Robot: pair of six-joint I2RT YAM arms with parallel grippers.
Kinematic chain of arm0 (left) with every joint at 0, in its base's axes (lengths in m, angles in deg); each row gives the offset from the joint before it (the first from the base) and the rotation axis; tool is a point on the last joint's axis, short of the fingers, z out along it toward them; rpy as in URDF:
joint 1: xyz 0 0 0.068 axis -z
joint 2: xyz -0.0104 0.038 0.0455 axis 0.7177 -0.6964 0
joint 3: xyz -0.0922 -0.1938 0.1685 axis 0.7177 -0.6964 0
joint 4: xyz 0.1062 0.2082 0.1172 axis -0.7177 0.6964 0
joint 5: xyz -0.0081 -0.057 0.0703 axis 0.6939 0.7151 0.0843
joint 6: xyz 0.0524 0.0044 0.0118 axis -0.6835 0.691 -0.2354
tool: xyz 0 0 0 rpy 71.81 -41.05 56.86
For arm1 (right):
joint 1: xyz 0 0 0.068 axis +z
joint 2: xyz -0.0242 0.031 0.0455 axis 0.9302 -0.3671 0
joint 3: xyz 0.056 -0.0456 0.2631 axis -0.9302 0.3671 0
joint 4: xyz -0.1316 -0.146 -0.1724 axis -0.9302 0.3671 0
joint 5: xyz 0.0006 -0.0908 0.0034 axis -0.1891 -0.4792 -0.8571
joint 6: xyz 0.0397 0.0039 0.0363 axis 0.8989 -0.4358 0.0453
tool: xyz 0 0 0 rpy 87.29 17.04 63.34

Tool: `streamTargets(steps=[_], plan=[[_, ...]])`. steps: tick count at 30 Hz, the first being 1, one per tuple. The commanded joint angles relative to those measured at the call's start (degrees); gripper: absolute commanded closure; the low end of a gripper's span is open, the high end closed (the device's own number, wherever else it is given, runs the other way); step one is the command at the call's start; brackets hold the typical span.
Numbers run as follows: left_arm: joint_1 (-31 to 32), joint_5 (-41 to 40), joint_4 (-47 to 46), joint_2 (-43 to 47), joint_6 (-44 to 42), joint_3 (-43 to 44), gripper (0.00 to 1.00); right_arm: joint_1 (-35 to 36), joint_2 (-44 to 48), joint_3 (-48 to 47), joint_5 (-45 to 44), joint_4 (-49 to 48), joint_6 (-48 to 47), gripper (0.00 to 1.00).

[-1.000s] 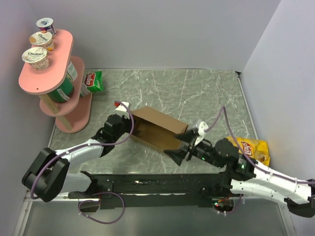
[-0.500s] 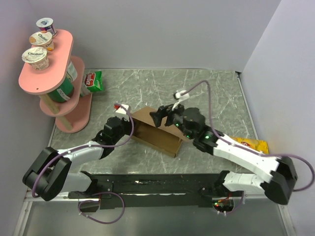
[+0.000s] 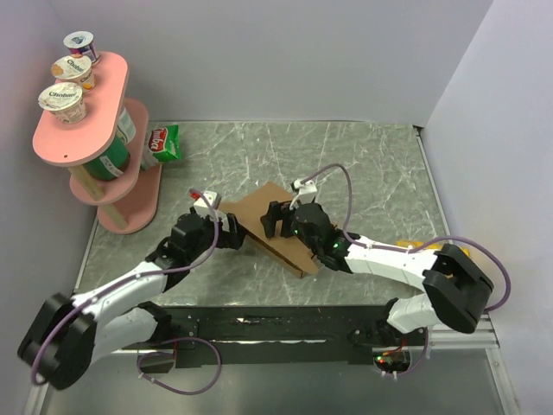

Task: Fold the paper box

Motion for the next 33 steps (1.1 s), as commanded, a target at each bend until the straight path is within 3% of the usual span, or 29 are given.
streamTargets(steps=[1, 7, 11, 15, 18, 21, 25, 28, 33], plan=[[0.2, 3.8, 6.8, 8.4, 3.0, -0.2, 0.03, 0.3, -3.2, 1.5, -2.7, -2.7, 2.7, 0.06], [0.2, 3.6, 14.7, 21.1, 9.1, -2.0, 0.03, 0.1, -7.2, 1.4, -3.2, -3.6, 2.8, 0.06], [0.3, -3.8, 28.6, 30.0, 13.9, 1.5, 0.03, 0.0, -9.6, 2.5, -3.3, -5.3, 3.0, 0.06], [0.2, -7.4, 27.8, 34.9, 14.4, 3.2, 0.01, 0.2, -12.1, 2.8, -3.7, -6.1, 2.7, 0.06], [0.2, -5.3, 21.8, 26.1, 12.0, 6.8, 0.01, 0.3, -13.8, 2.5, -4.5, -5.3, 2.0, 0.06], [-0.7, -0.1, 15.5, 11.1, 9.1, 12.2, 0.02, 0.3, -14.8, 3.3, -5.1, -5.3, 2.1, 0.06], [-4.7, 7.0, 2.6, -7.2, 5.3, 16.8, 0.15, 0.3, -15.4, 4.8, -5.6, -5.4, 2.2, 0.06], [-9.8, 14.6, 0.1, -16.9, 6.3, 19.8, 0.27, 0.3, -14.4, 5.2, -5.3, -4.9, 1.6, 0.06], [-11.1, 17.6, -8.2, -24.8, 6.2, 19.3, 0.34, 0.4, -12.0, 6.4, -3.5, -6.6, -0.7, 0.02]])
